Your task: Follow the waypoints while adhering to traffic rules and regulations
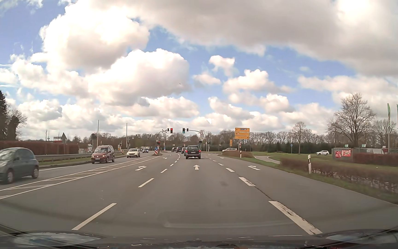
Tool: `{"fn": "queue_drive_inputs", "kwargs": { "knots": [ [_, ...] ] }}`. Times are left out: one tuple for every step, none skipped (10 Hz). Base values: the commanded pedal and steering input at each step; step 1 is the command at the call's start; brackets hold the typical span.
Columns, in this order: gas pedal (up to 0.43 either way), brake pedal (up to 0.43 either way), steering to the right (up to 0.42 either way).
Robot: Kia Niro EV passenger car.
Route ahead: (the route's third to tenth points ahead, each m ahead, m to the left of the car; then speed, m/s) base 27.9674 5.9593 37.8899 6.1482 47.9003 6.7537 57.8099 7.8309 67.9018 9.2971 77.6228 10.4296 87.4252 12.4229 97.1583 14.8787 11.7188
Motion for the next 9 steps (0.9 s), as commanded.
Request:
{"fn": "queue_drive_inputs", "kwargs": {
  "knots": [
    [0.197,0.000,-0.015],
    [0.197,0.000,-0.015],
    [0.197,0.000,-0.014],
    [0.169,0.000,-0.012],
    [0.138,0.000,-0.012],
    [0.138,0.000,-0.012],
    [0.138,0.000,-0.010],
    [0.130,0.000,-0.009],
    [0.118,0.000,-0.006]
  ]
}}
